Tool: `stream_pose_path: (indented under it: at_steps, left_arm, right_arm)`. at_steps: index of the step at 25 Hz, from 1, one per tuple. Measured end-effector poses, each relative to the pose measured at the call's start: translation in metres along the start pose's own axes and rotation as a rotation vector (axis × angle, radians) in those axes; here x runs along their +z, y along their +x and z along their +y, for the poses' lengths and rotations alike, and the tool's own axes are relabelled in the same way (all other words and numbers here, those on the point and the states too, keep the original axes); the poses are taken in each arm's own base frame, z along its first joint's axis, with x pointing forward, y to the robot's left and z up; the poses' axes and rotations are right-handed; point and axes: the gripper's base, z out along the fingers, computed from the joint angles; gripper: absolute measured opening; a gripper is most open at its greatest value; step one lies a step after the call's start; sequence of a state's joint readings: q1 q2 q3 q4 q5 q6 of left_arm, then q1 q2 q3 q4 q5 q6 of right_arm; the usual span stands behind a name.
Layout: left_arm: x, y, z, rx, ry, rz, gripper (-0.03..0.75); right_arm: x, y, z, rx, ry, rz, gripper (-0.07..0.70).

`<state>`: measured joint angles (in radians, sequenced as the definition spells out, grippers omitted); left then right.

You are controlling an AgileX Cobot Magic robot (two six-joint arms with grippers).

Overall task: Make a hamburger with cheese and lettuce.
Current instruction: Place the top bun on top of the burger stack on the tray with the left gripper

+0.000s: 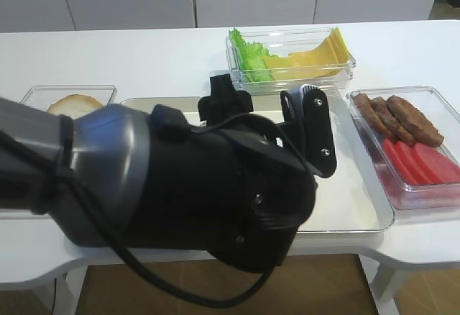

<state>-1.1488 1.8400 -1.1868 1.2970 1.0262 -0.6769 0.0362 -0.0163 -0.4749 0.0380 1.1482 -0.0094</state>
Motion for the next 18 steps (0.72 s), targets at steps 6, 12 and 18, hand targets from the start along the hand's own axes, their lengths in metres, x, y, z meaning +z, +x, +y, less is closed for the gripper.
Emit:
stream_pose_path:
  at_steps: [6, 12, 18]
  left_arm:
    - [0.0, 0.0, 0.0002, 0.001, -0.002, 0.001, 0.581]
    - [0.0, 0.0001, 0.0006, 0.003, -0.007, 0.001, 0.62]
    - [0.0, 0.0015, 0.0018, 0.001, -0.019, 0.017, 0.622]
  right_arm:
    - [0.0, 0.0, 0.0, 0.0, 0.0, 0.0, 0.451]
    - [0.0, 0.0, 0.0, 0.0, 0.0, 0.0, 0.451]
    - [0.0, 0.0, 0.0, 0.0, 0.0, 0.0, 0.451]
